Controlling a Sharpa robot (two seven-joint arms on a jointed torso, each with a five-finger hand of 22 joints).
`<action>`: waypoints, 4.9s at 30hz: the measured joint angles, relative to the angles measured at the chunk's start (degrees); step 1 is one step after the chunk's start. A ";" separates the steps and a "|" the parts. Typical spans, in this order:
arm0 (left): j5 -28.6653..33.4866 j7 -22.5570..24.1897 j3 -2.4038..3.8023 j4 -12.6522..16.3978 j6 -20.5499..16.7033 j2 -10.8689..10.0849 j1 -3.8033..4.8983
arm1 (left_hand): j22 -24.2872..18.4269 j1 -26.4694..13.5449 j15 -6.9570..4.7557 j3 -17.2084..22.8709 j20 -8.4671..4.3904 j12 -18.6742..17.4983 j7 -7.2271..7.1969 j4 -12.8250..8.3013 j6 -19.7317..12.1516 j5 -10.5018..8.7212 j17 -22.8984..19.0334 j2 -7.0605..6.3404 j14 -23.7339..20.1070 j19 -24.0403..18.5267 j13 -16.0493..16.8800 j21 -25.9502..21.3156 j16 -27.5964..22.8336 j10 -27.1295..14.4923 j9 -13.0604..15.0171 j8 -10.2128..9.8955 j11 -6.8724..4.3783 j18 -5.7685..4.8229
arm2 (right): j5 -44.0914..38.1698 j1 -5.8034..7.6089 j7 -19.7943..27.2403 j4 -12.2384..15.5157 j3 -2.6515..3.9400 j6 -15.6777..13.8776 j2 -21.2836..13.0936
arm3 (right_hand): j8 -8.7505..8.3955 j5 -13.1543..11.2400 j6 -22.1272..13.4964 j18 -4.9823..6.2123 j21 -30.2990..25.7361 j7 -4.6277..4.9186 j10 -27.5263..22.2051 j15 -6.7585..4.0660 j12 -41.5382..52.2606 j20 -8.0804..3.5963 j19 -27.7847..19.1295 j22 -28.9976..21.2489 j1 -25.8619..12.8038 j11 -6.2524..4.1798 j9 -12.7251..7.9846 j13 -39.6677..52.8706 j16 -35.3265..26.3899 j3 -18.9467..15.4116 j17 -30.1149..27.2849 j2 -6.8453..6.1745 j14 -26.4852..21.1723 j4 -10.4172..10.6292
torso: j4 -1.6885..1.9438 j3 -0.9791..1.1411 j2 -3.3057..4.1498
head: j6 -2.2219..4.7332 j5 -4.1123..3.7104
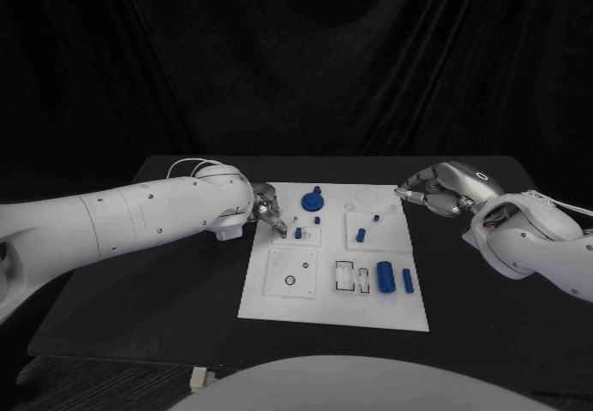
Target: Assemble the parts on the task board
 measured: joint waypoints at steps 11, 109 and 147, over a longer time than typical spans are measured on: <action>0.01 -0.02 0.17 -0.07 -0.01 -0.19 -0.56 | 0.00 -0.08 0.00 -0.01 0.00 0.00 0.17 0.00 -0.01 -0.01 0.00 -0.08 0.00 0.00 0.00 0.00 0.00 0.00 0.24 0.00 0.00 0.00 | 0.00 0.00 0.00 -0.01 0.00 0.02 -0.01 | 0.00 0.00 0.00 0.00 0.00 0.00 0.00 0.00 0.01 0.00 0.00 0.00 0.43 0.00 0.01 0.00 0.00 0.00 0.00 -0.07 0.00 0.00 | 0.04 0.00 0.00 | 0.00 -0.08; 0.07 -0.27 0.27 -0.96 0.52 0.61 -1.77 | 0.02 -12.95 0.95 -11.58 0.64 0.00 1.75 11.08 -0.51 -21.13 0.02 0.90 0.09 -0.20 -0.04 -0.98 0.00 -0.23 -1.96 -4.91 1.00 0.00 | 0.02 -0.22 -0.12 -0.41 0.00 0.70 0.26 | -0.22 0.41 0.00 0.00 -0.23 0.00 0.19 0.20 -0.01 0.00 0.00 0.00 2.03 0.21 -0.07 0.05 -0.17 0.00 -0.25 0.11 -0.19 0.00 | 0.00 -0.01 -0.01 | 0.00 -0.37; 0.03 5.16 0.00 0.25 -3.89 -1.38 -1.95 | 0.00 -24.75 1.44 -29.24 1.05 0.00 2.33 11.64 -2.61 -21.87 0.01 11.46 0.01 -0.19 -0.04 -1.87 0.00 -0.27 2.38 -1.09 1.36 0.00 | 0.03 -0.29 -0.11 -0.69 0.00 1.02 0.57 | -0.22 0.68 0.00 0.00 -0.23 0.00 0.18 0.22 -0.12 0.20 0.20 -0.02 2.22 0.21 -0.06 0.05 -0.17 0.16 -0.33 0.09 -0.20 -0.16 | 0.02 -0.03 0.00 | 0.00 -0.30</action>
